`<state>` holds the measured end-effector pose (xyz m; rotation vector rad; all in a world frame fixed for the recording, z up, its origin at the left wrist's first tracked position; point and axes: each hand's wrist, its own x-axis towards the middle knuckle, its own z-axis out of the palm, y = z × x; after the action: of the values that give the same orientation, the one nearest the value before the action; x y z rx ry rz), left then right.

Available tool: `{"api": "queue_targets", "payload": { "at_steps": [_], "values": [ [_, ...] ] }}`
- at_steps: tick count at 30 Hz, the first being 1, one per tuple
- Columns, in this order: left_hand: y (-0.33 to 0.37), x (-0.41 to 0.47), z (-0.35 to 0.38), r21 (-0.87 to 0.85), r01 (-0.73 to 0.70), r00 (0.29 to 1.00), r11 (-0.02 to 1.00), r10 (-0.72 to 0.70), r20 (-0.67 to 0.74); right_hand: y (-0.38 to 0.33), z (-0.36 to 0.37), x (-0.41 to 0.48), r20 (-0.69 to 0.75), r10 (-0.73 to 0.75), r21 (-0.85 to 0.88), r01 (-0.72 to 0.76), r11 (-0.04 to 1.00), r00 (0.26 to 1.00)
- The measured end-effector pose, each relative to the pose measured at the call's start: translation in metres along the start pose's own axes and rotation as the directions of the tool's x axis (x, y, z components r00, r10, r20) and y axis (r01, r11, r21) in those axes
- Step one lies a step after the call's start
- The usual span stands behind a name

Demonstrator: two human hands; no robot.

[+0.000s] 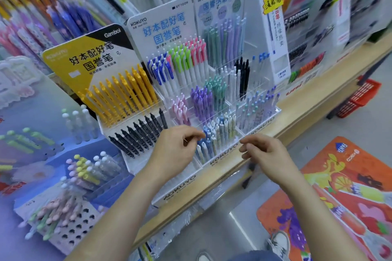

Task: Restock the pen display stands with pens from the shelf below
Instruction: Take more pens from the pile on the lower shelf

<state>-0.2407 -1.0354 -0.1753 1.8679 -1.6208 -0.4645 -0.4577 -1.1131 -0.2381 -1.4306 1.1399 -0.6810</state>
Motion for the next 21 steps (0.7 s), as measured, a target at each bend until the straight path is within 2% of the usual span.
{"api": "queue_targets", "payload": {
  "at_steps": [6, 10, 13, 16, 21],
  "values": [
    [0.072, 0.029, 0.079, -0.028, -0.169, 0.985, 0.985, 0.170, 0.037, 0.021, -0.131, 0.001, -0.152, -0.048, -0.185, 0.019, 0.983, 0.987],
    [0.122, 0.065, 0.159, -0.084, -0.125, 0.988, 0.989, 0.132, 0.081, 0.045, -0.234, 0.005, -0.254, -0.004, -0.176, -0.042, 0.983, 0.967],
    [0.159, 0.093, 0.224, -0.146, -0.105, 0.975, 0.984, 0.131, 0.181, 0.073, -0.304, 0.009, -0.346, 0.090, -0.087, -0.128, 0.988, 0.934],
    [0.189, 0.118, 0.290, -0.136, -0.100, 0.959, 0.986, 0.132, 0.250, 0.101, -0.358, 0.016, -0.405, 0.201, 0.023, -0.210, 0.978, 0.892],
    [0.188, 0.153, 0.401, -0.048, 0.079, 0.880, 0.996, -0.047, 0.472, 0.149, -0.406, 0.057, -0.399, 0.349, 0.161, -0.310, 0.937, 0.848]
  ]
}}
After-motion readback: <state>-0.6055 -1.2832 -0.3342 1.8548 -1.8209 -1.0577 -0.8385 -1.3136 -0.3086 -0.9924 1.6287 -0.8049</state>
